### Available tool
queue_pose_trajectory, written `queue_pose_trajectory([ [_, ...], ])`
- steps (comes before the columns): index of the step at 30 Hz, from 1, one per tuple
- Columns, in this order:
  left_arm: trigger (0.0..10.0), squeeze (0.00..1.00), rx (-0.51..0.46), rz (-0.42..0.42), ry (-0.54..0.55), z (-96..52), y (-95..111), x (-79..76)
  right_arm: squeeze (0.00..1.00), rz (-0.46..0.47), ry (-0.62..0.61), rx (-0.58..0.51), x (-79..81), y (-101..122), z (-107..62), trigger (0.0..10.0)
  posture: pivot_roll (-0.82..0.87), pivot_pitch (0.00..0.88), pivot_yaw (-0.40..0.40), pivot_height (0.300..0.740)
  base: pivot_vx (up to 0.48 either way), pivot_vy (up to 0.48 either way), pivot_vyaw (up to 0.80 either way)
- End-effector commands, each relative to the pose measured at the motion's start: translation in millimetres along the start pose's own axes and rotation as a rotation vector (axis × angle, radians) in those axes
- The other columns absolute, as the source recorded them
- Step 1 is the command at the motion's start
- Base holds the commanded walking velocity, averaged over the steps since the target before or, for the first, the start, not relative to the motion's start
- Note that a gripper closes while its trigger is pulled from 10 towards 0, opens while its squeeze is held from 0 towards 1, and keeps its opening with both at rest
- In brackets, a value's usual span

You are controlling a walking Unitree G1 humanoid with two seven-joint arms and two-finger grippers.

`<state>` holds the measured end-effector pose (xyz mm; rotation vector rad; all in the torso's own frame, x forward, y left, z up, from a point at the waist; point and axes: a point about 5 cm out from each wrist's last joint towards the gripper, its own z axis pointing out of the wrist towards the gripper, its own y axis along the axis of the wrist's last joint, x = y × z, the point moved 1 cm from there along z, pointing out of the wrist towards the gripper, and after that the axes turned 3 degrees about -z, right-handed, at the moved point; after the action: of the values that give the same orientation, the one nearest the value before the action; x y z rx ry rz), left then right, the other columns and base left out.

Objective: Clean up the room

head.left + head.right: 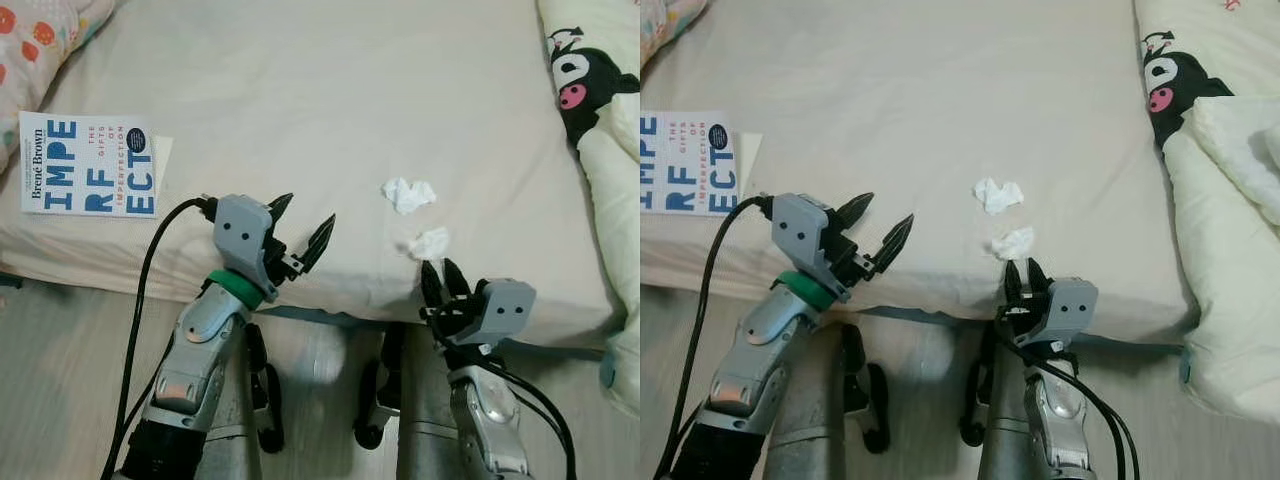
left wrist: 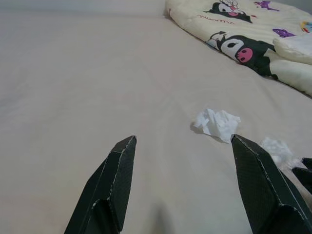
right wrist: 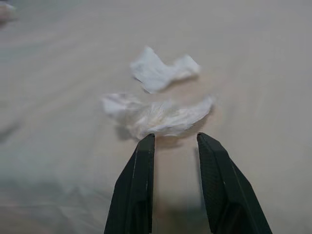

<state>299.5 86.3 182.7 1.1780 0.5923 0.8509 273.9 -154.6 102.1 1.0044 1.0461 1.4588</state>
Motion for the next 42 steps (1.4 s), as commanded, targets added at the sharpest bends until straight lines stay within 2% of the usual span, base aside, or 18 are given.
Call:
queue_pose_trajectory([
  [1, 10.0, 0.0, 0.029, -0.002, -0.006, -5.3, -8.2, -1.2, 0.0, -0.003, 0.025, 0.043, 4.1, -7.2, -8.2, 10.0, 0.01, 0.282, 0.058, 0.6, 0.0, 0.0, 0.0],
  [2, 10.0, 0.0, 0.029, -0.002, -0.006, -5.3, -8.2, -1.2, 0.0, -0.003, 0.025, 0.043, 4.1, -7.2, -8.2, 10.0, 0.01, 0.282, 0.058, 0.6, 0.0, 0.0, 0.0],
  [3, 10.0, 0.0, 0.029, 0.001, -0.009, -5.2, -8.6, -0.8, 0.0, 0.004, 0.084, 0.057, 16.1, -9.3, -12.8, 10.0, 0.02, 0.272, 0.052, 0.6, 0.0, 0.0, 0.0],
  [4, 10.0, 0.0, 0.027, 0.004, -0.008, -5.2, -8.3, -0.4, 0.0, 0.009, 0.101, 0.051, 20.3, -9.0, -15.1, 10.0, 0.02, 0.271, 0.051, 0.6, 0.0, 0.0, 0.0],
  [8, 10.0, 0.0, 0.026, 0.006, -0.007, -5.2, -8.1, 0.0, 0.0, 0.012, 0.109, 0.045, 22.6, -8.5, -16.4, 10.0, 0.02, 0.27, 0.051, 0.6, 0.0, 0.0, 0.0],
  [9, 10.0, 0.0, 0.024, 0.008, -0.005, -5.0, -7.6, 0.7, 1.0, 0.016, 0.116, 0.026, 24.8, -5.1, -15.4, 10.0, 0.02, 0.266, 0.052, 0.6, 0.0, 0.0, 0.0],
  [13, 10.0, 0.0, 0.019, 0.009, -0.006, -3.9, -6.9, 1.0, 1.0, 0.01, 0.118, -0.019, 27.8, 4.9, -4.6, 10.0, 0.02, 0.262, 0.054, 0.6, 0.0, 0.0, 0.0],
  [14, 10.0, 0.0, 0.018, 0.008, -0.007, -3.5, -6.7, 0.8, 0.83, 0.001, 0.107, -0.032, 26.6, 7.7, -0.4, 10.0, 0.03, 0.261, 0.056, 0.6, 0.0, 0.0, 0.0],
  [15, 10.0, 0.0, 0.018, 0.008, -0.007, -3.5, -6.7, 0.8, 0.83, 0.001, 0.107, -0.032, 26.6, 7.7, -0.4, 10.0, 0.03, 0.261, 0.056, 0.6, 0.0, 0.0, 0.0],
  [16, 10.0, 0.0, 0.018, 0.008, -0.01, -3.1, -6.6, 0.5, 0.63, -0.008, 0.086, -0.054, 22.9, 11.8, 6.1, 10.0, 0.03, 0.262, 0.058, 0.6, 0.0, 0.0, 0.0],
  [17, 10.0, 0.0, 0.018, 0.008, -0.01, -3.1, -6.6, 0.5, 0.63, -0.008, 0.086, -0.054, 22.9, 11.8, 6.1, 10.0, 0.03, 0.262, 0.058, 0.6, 0.0, 0.0, 0.0],
  [18, 10.0, 0.0, 0.018, 0.008, -0.012, -3.1, -6.8, 0.4, 1.0, -0.018, 0.075, -0.056, 19.7, 13.5, 10.8, 10.0, 0.03, 0.263, 0.059, 0.6, 0.0, 0.0, 0.0],
  [21, 10.0, 0.0, 0.02, 0.008, -0.016, -3.1, -7.6, -0.1, 1.0, -0.038, 0.057, -0.031, 14.9, 10.6, 16.5, 10.0, 0.03, 0.264, 0.063, 0.6, 0.0, 0.0, 0.0],
  [22, 10.0, 0.0, 0.021, 0.009, -0.021, -2.6, -7.9, -0.3, 1.0, -0.052, 0.023, 0.013, 7.8, 5.1, 22.6, 10.0, 0.03, 0.269, 0.068, 0.6, 0.0, 0.0, 0.0],
  [25, 10.0, 0.0, 0.022, 0.009, -0.023, -2.3, -7.8, -0.4, 1.0, -0.029, 0.007, 0.044, 3.6, 0.8, 26.0, 10.0, 0.03, 0.269, 0.068, 0.6, 0.0, 0.0, 0.0],
  [27, 10.0, 0.0, 0.024, 0.009, -0.03, -2.0, -7.8, -0.7, 0.0, 0.047, 0.004, 0.122, -2.1, -9.8, 34.3, 10.0, 0.04, 0.275, 0.077, 0.6, 0.0, 0.0, 0.0],
  [35, 10.0, 0.0, 0.031, 0.014, -0.041, -2.2, -7.5, -0.2, 0.0, 0.075, 0.026, 0.237, -9.9, -21.7, 48.6, 10.0, 0.05, 0.283, 0.074, 0.6, 0.0, 0.0, 0.0],
  [42, 10.0, 0.0, 0.032, 0.019, -0.039, -2.6, -6.9, 0.6, 0.0, 0.077, 0.087, 0.311, -4.3, -31.5, 46.2, 10.0, 0.05, 0.286, 0.07, 0.6, 0.0, 0.0, 0.0],
])
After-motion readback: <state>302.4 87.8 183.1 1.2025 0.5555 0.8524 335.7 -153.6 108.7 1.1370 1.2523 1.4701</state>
